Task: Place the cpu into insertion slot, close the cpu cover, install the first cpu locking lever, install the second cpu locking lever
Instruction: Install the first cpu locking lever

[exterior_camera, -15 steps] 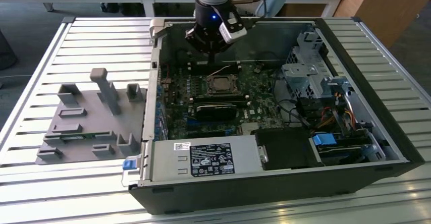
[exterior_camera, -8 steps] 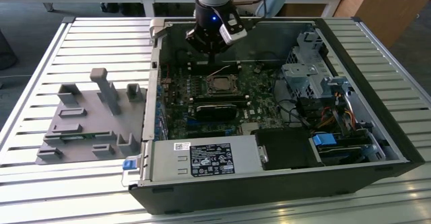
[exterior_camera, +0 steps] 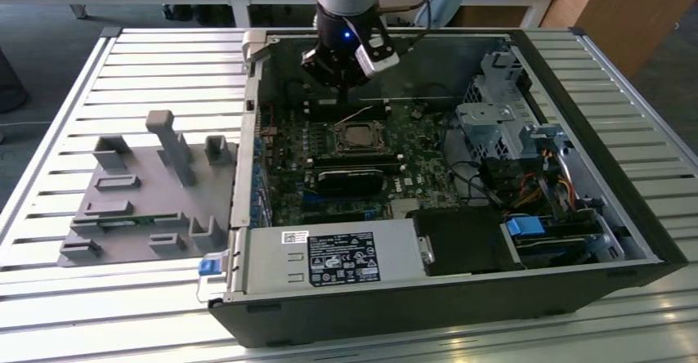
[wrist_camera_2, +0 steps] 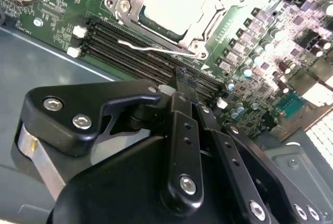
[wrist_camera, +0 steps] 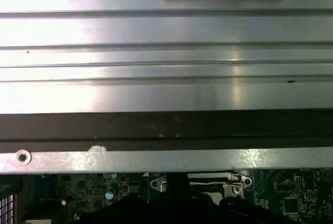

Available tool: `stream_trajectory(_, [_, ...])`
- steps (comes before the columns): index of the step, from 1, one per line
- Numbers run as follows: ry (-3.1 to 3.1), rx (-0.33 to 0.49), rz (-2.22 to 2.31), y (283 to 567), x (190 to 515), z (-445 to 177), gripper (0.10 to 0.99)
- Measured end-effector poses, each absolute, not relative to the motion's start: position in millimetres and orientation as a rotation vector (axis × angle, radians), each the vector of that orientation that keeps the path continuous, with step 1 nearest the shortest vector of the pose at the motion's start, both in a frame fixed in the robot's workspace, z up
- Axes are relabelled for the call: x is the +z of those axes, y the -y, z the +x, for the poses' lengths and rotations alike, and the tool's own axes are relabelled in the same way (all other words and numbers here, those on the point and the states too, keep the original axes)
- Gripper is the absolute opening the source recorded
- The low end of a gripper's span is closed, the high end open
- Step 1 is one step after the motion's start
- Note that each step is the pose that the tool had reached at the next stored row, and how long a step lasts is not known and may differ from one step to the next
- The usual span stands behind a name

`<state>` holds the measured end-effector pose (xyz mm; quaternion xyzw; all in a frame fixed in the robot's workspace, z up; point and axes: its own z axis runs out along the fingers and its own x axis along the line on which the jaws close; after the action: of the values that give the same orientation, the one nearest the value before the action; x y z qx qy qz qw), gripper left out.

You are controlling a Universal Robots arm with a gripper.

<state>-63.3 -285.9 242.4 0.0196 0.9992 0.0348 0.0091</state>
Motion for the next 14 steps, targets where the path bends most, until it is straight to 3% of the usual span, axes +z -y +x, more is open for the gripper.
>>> stream_trajectory(14, [-3.121, 0.106, 0.062, 286, 234, -47, 0.106])
